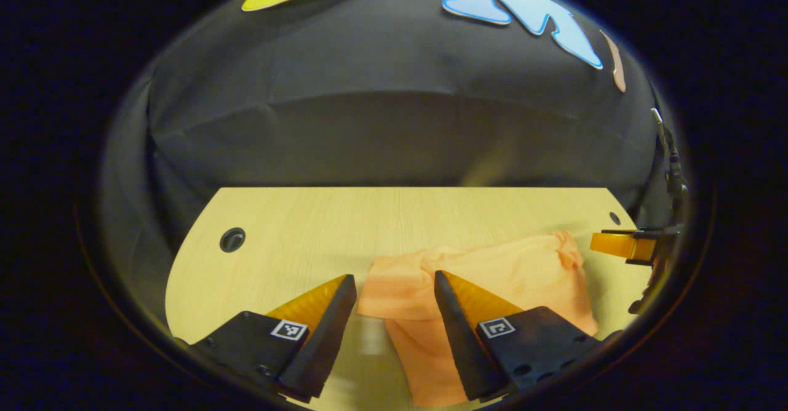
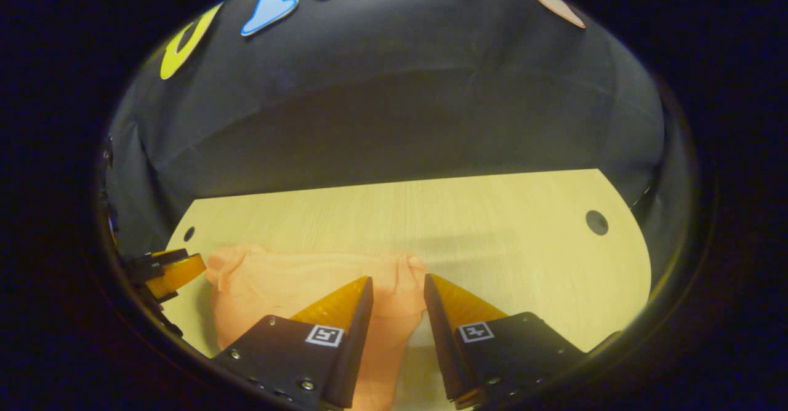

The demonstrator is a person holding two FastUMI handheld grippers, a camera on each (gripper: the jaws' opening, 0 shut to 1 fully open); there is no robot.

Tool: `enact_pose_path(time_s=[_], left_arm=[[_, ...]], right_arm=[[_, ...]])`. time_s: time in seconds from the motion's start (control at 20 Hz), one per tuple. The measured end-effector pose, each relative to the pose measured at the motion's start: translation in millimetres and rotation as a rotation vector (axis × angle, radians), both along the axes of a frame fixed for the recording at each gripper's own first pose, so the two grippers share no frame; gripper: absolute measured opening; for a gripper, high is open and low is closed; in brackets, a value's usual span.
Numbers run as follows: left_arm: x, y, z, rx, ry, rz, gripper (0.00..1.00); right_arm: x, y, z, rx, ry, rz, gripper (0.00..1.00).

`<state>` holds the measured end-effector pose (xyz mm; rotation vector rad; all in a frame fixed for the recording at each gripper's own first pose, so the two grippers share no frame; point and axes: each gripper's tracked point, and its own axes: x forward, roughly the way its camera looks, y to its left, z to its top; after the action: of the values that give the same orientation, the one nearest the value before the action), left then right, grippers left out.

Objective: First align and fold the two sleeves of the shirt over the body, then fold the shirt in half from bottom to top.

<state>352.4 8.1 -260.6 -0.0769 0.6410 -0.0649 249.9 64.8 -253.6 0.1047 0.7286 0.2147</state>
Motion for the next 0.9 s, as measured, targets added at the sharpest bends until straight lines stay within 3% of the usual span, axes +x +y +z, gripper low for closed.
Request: enact_pose_path(time_s=[0.5,0.9], left_arm=[[-107,-42,160,-0.005,-0.153,-0.022,0.84],[-214,-52,247,0.003,-0.299,-0.021,0.84]], right_arm=[[-100,-12,132,0.05,-0.113,0.022,0.53],[-186,-7,207,0.081,-0.278,0.054,0.53]])
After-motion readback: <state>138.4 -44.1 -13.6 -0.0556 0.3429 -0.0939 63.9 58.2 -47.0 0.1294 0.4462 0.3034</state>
